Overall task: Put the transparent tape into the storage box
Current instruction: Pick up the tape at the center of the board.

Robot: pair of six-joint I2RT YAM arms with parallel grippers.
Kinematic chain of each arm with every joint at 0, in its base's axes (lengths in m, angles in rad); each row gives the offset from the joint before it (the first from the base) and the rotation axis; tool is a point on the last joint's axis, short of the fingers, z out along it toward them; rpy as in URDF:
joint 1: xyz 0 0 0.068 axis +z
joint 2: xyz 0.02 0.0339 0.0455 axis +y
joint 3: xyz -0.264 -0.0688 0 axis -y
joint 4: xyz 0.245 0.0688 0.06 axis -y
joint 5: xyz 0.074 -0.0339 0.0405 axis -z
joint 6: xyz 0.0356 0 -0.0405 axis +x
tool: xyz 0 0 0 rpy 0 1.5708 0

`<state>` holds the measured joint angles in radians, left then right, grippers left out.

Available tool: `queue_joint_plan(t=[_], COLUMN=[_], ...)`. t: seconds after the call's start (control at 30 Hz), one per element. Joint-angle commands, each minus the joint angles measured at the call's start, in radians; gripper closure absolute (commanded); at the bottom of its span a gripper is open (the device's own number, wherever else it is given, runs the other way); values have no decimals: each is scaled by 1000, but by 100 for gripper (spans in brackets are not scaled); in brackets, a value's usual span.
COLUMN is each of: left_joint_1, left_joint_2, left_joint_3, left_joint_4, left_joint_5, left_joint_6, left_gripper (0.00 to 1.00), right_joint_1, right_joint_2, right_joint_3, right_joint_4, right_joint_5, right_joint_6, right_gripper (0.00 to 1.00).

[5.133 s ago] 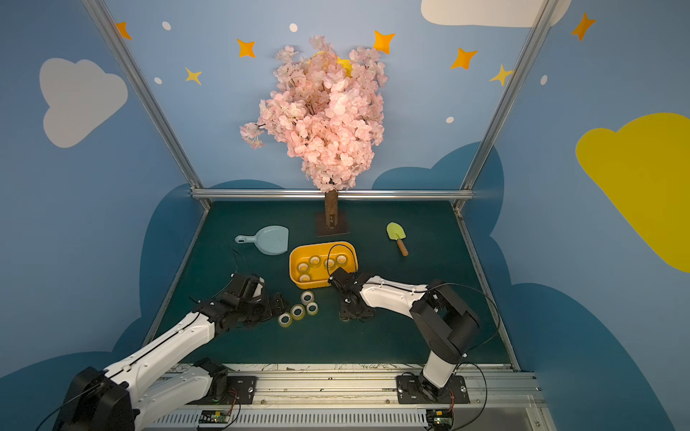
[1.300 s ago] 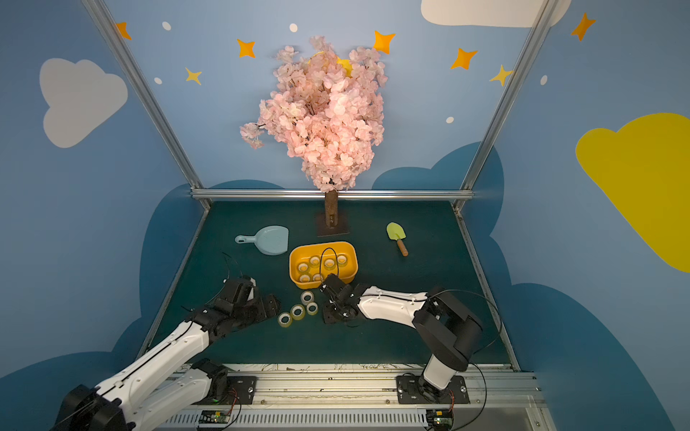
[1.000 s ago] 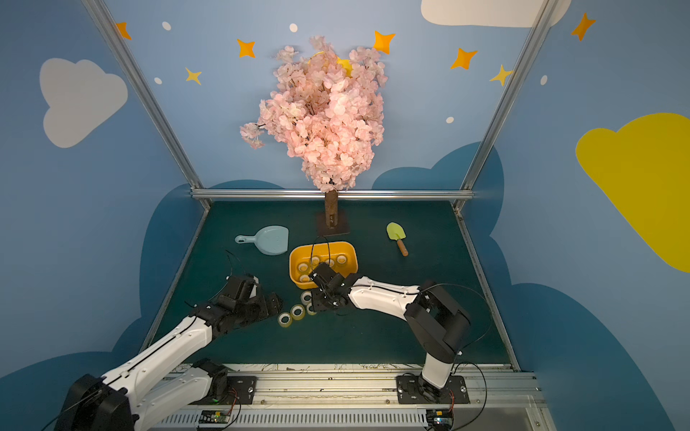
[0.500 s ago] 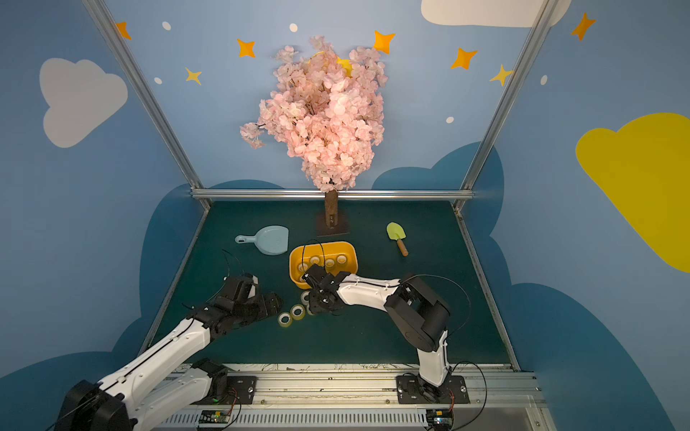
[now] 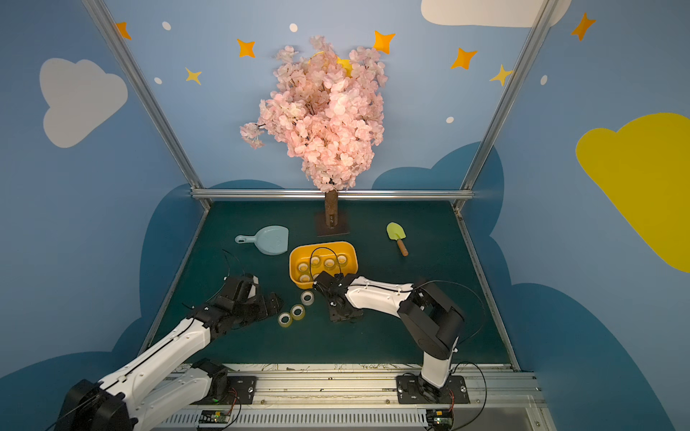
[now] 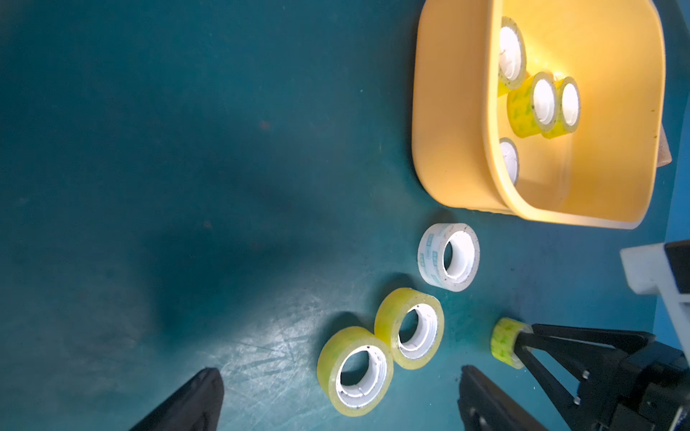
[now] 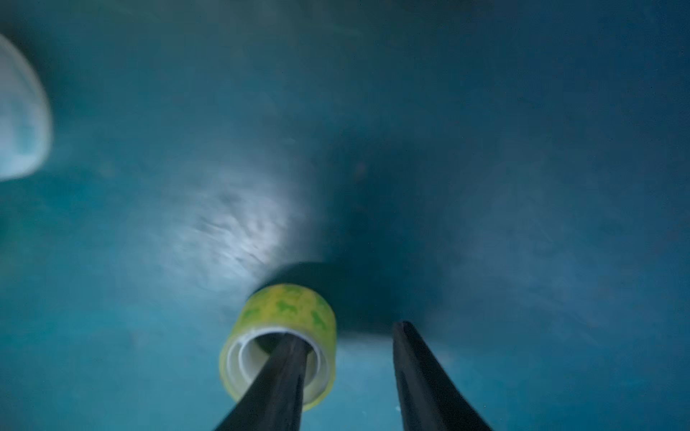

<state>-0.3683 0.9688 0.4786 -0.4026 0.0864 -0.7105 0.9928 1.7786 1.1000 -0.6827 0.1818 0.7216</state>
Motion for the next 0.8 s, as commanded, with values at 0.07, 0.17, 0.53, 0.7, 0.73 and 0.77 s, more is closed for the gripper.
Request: queue_joint_plan(t=[0.07, 0.17, 0.53, 0.7, 0.73, 0.77], left_joint_1=[3, 4, 3, 5, 5, 6], left_joint_2=[1, -2, -40, -57, -63, -66], left_joint_3=[-3, -1, -6, 0, 1, 2], left_joint_4=[-2, -6, -35, -39, -38, -35], left_joint_5=[16, 21, -13, -24, -28, -32], left_joint_6=[3, 2, 18, 19, 21, 22], left_gripper=[0, 0, 0, 0, 0, 0], right_joint_1=[-3, -3, -6, -21, -27, -35], right_joint_2=[-36, -6, 31, -57, -83, -107], right_joint_3=[-2, 13, -5, 1, 15, 35], right_joint_4=[-36, -27, 14, -32, -51, -71], right_joint_5=[20, 13, -24, 0, 6, 13], right_joint_6=[-10, -14, 2, -21, -35, -53], right_gripper=[56, 56, 69, 92, 94, 95])
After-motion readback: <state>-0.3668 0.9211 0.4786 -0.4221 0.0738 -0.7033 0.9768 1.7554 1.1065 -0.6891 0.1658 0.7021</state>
